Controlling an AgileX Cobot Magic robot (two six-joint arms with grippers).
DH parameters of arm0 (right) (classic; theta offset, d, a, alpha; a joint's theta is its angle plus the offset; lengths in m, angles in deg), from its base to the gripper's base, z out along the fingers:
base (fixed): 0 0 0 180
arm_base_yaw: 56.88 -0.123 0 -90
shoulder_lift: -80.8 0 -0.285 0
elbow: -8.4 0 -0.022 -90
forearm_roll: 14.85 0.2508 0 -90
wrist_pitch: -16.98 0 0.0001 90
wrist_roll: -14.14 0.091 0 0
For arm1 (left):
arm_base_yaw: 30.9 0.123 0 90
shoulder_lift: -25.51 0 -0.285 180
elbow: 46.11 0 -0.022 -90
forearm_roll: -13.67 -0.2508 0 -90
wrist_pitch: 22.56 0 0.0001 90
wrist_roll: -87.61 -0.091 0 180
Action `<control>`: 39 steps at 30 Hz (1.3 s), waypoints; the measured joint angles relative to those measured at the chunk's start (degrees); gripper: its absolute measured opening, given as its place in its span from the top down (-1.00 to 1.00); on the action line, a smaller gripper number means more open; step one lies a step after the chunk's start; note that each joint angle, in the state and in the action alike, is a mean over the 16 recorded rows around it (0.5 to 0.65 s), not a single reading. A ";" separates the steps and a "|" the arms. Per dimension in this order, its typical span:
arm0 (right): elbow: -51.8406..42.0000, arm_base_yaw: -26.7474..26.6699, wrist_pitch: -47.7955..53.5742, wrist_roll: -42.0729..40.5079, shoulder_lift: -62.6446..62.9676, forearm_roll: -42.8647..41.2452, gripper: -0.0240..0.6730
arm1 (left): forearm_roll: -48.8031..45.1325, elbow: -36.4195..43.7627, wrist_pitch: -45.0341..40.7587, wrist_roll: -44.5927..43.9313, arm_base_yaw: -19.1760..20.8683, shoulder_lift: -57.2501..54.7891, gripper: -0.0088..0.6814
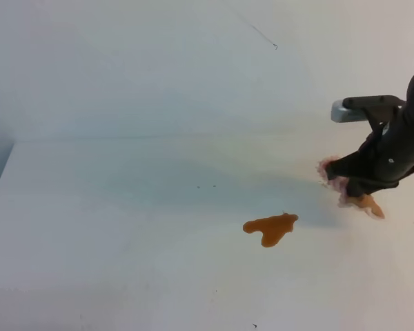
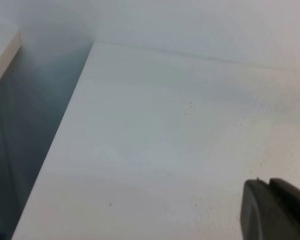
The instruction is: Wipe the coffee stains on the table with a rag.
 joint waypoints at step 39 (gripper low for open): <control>3.10 -14.60 -8.62 -5.97 -12.85 16.79 0.82 | 0.00 0.00 0.00 0.00 0.00 0.00 0.98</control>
